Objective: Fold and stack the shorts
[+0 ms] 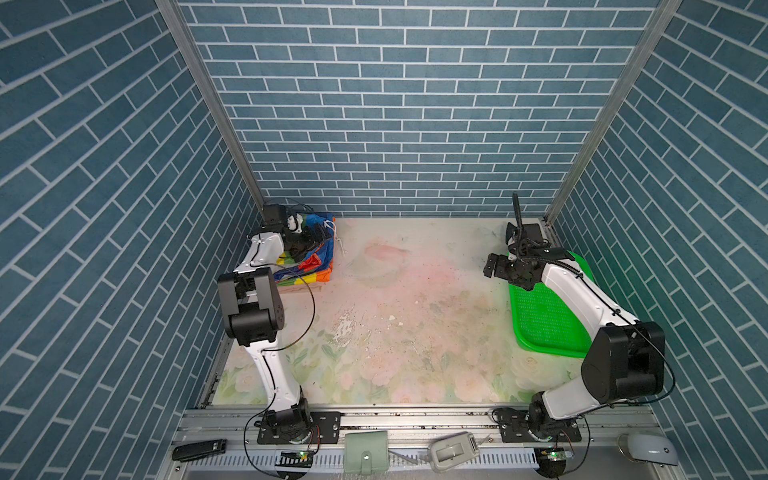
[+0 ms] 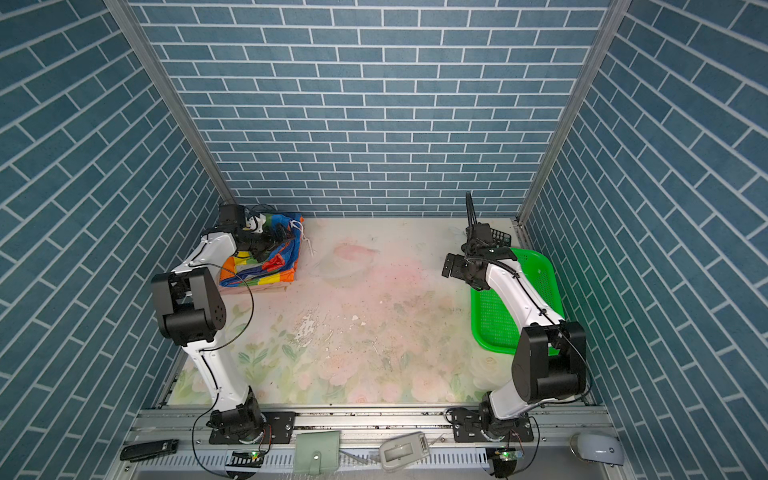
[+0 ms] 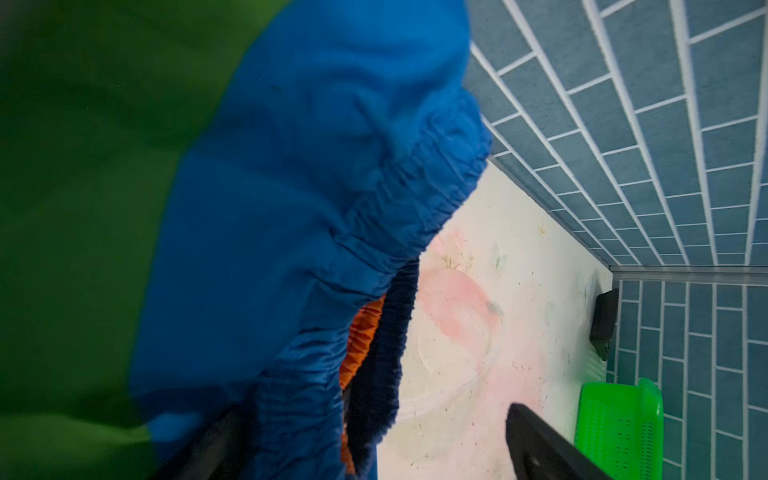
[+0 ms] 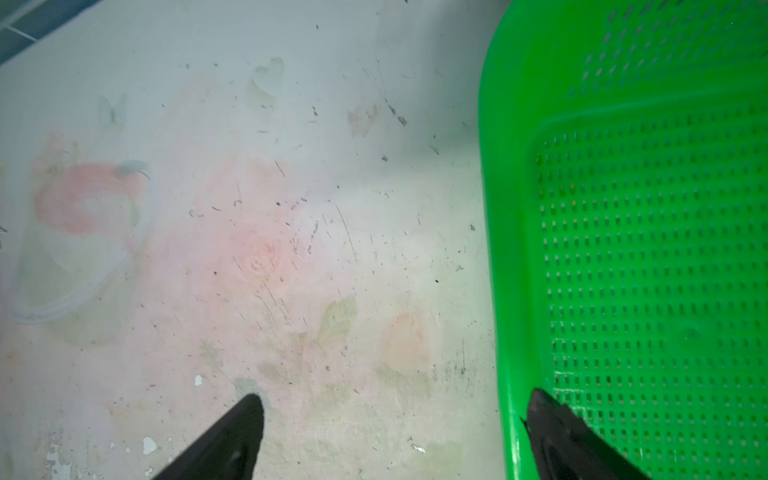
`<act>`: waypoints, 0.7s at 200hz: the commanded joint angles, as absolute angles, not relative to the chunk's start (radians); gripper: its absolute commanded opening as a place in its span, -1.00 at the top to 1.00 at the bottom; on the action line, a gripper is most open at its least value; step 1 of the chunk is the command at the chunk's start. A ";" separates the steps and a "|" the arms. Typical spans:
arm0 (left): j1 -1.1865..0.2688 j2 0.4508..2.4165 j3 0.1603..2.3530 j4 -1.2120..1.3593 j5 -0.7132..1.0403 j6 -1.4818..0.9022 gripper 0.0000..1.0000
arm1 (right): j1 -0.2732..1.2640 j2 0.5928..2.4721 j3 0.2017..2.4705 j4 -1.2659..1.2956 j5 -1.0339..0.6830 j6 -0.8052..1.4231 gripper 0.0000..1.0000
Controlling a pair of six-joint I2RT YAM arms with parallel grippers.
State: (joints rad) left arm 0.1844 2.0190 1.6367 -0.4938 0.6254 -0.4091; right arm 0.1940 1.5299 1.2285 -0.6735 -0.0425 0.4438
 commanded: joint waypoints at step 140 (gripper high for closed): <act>-0.194 1.600 1.429 -0.404 0.523 -0.312 -0.99 | 0.320 1.604 1.132 -0.526 -0.036 0.522 0.65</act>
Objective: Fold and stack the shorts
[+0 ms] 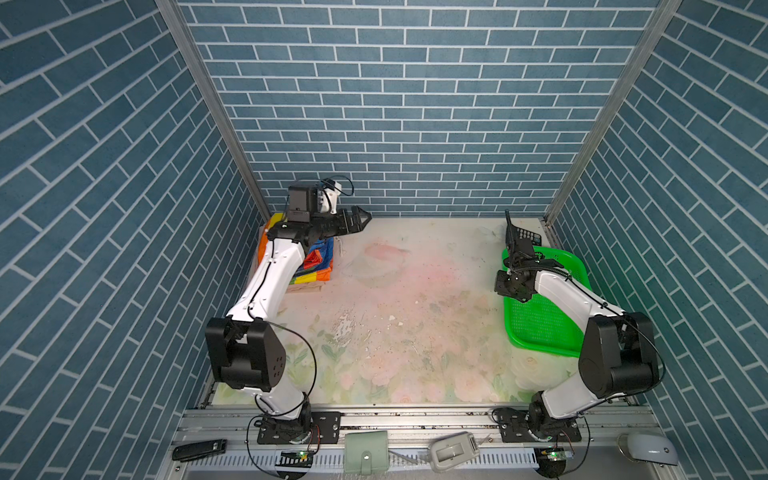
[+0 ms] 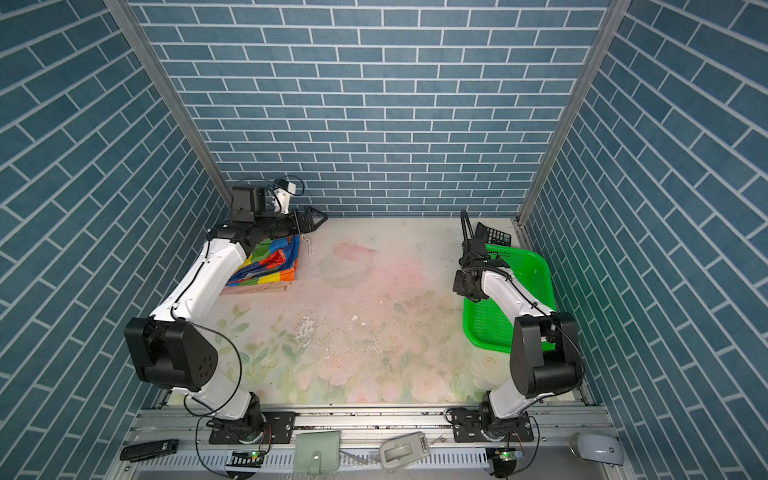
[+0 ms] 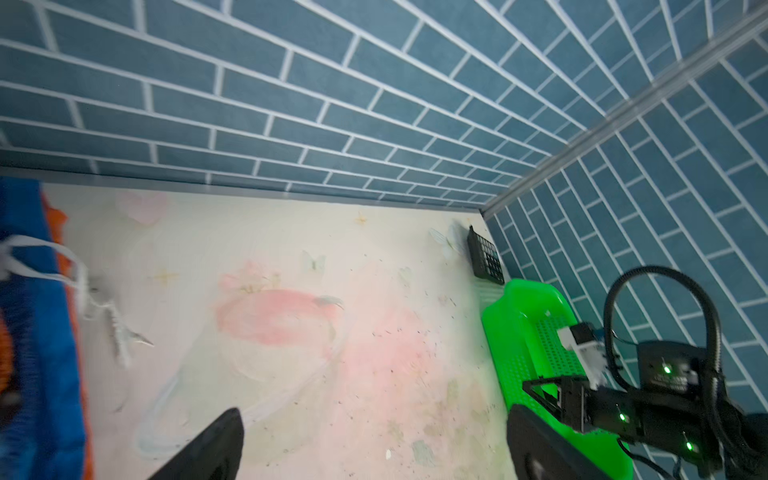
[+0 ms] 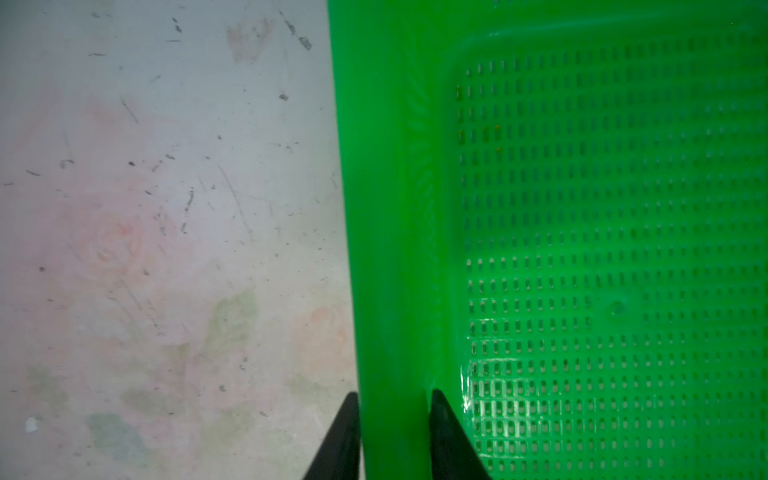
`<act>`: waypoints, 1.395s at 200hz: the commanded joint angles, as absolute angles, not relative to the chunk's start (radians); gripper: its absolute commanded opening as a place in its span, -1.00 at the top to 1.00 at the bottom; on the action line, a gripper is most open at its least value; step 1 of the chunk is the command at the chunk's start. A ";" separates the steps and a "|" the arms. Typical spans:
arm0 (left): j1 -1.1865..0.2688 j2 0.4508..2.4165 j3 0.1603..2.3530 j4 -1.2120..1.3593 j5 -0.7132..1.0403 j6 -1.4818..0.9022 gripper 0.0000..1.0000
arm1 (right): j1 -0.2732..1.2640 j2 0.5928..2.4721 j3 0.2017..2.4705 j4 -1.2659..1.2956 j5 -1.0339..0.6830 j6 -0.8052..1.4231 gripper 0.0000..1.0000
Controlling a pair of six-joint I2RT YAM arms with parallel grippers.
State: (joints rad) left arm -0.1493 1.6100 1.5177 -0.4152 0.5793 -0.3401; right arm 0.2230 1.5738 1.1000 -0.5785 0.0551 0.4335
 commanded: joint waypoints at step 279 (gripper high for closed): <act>-0.221 1.382 1.252 -0.353 0.316 -0.270 -0.99 | 0.490 1.998 2.118 -0.598 -0.139 0.502 -0.97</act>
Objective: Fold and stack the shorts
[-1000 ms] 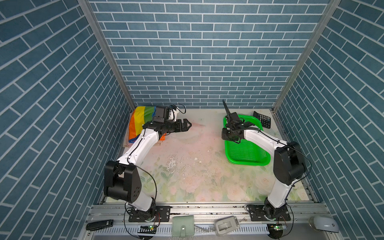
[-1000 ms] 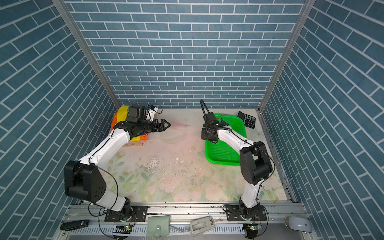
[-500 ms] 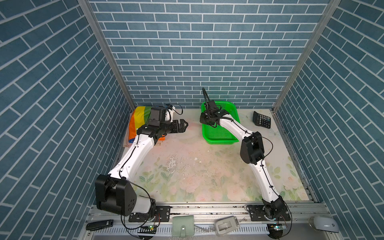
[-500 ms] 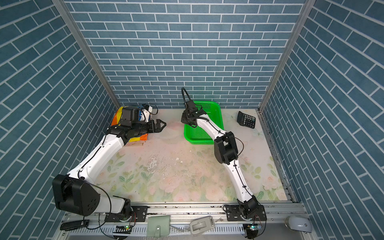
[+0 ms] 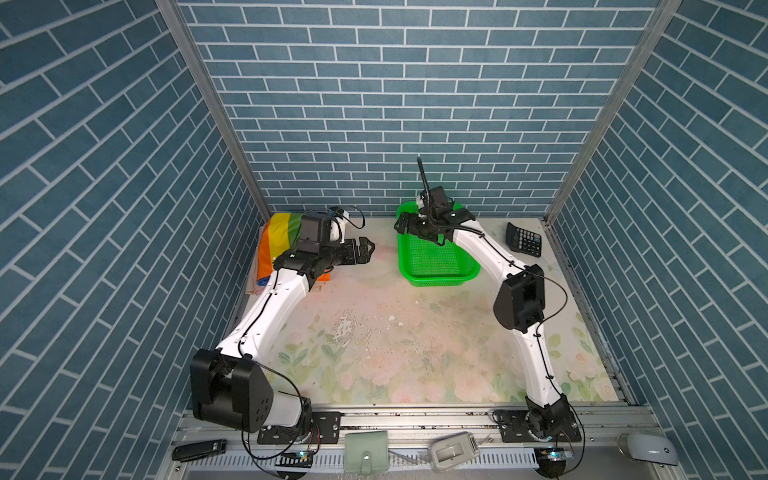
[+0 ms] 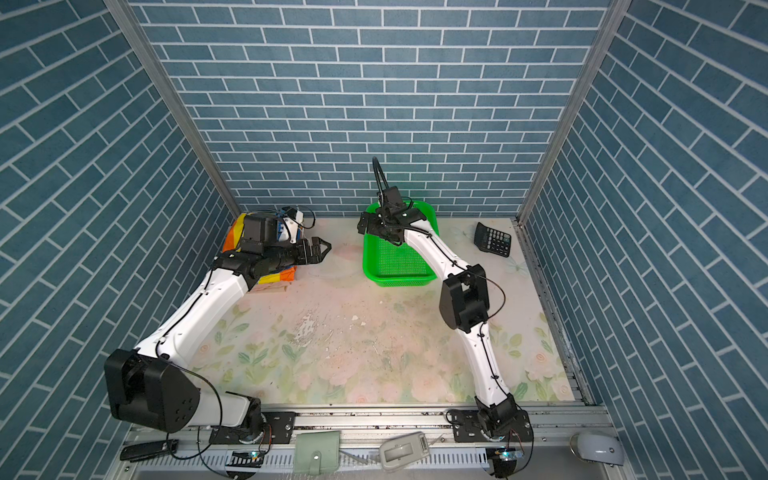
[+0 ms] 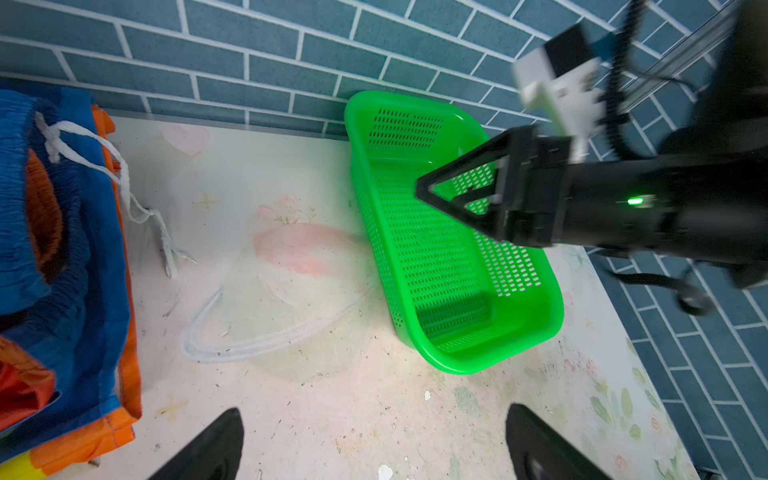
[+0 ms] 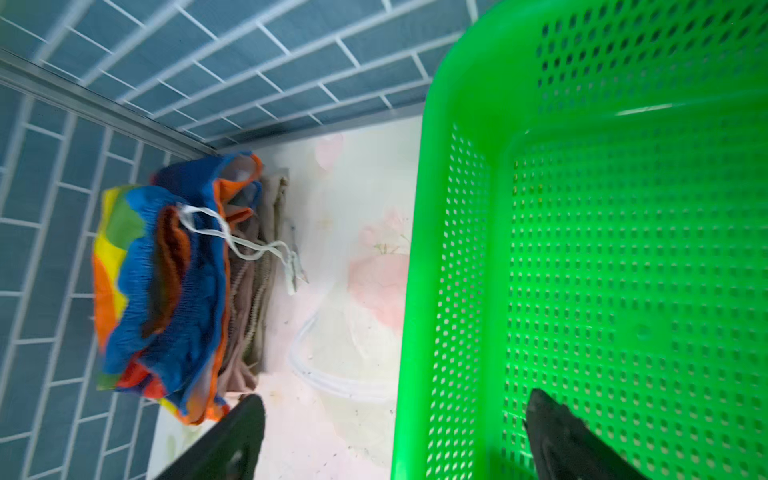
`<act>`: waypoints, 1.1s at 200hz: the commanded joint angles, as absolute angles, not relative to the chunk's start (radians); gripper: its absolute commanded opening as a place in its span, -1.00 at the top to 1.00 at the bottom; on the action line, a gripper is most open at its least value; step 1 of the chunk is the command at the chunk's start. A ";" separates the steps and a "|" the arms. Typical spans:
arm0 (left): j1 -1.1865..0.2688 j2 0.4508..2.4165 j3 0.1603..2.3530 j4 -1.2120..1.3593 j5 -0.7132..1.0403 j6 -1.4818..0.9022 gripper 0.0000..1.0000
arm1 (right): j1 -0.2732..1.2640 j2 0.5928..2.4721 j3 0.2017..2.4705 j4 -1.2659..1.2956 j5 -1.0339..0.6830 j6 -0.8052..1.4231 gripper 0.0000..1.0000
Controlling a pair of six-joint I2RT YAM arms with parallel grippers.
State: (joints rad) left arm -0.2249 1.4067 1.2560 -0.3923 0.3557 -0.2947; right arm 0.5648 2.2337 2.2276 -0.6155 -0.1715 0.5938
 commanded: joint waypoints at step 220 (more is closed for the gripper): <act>0.000 1.395 0.594 0.521 -0.201 -0.034 -0.99 | 0.127 1.473 0.297 1.035 0.419 -0.026 -0.98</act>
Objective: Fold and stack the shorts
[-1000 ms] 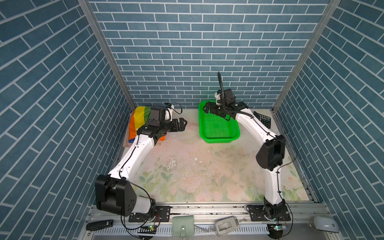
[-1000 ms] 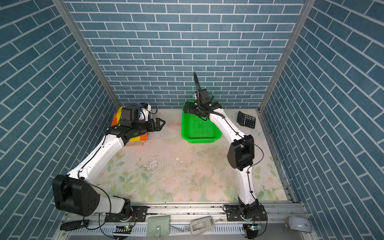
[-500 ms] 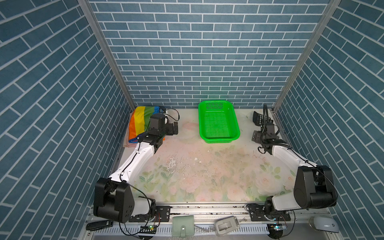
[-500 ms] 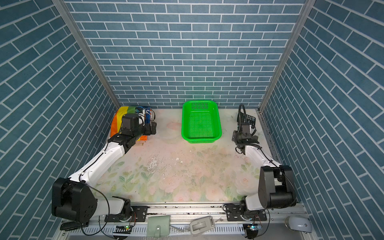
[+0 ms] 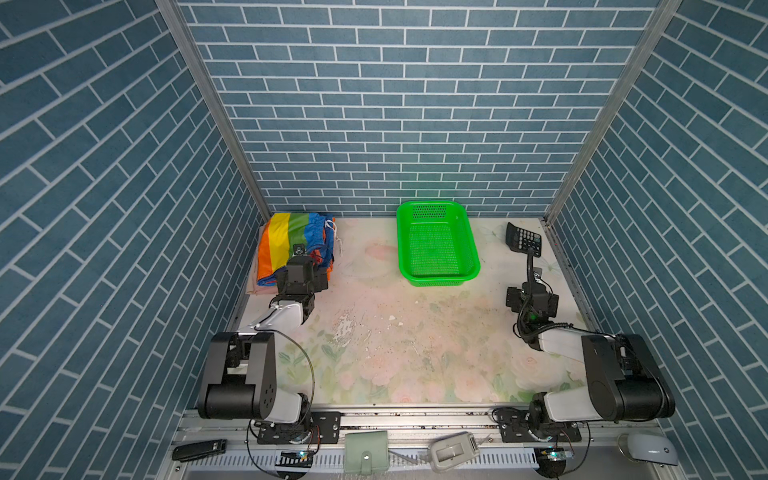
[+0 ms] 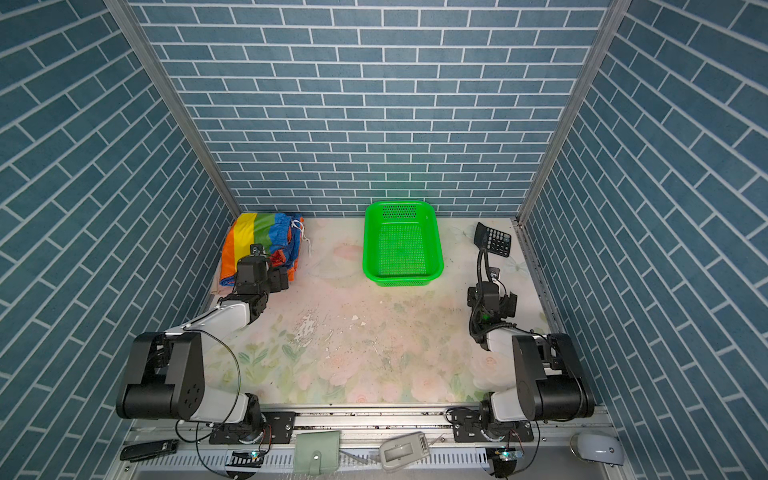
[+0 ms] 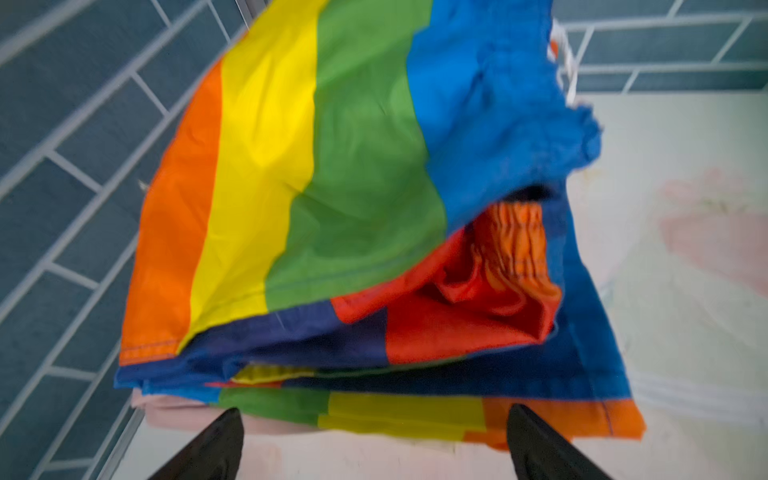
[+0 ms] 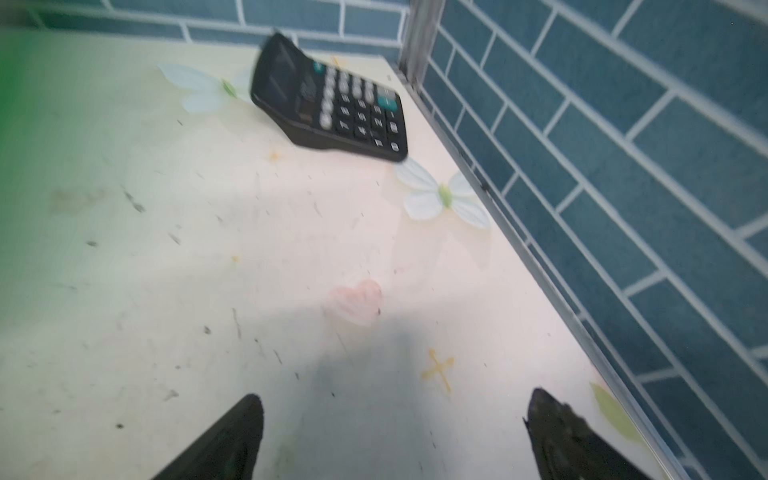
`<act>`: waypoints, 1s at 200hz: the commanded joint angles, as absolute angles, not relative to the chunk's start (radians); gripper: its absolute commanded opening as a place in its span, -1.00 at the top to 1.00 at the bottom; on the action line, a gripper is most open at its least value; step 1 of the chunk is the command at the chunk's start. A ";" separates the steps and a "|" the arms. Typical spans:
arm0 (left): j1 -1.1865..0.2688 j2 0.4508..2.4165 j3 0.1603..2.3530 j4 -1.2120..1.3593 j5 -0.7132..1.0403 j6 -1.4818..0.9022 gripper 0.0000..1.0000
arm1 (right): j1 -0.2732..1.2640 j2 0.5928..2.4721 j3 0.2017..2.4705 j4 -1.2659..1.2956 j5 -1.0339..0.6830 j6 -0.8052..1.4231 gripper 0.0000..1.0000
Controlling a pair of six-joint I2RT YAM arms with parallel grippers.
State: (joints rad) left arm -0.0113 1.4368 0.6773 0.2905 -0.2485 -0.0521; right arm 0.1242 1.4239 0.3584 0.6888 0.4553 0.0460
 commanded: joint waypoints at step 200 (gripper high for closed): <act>-0.014 1.254 0.396 0.698 -0.149 0.003 -0.99 | 0.061 1.568 0.216 1.249 0.279 0.008 -0.98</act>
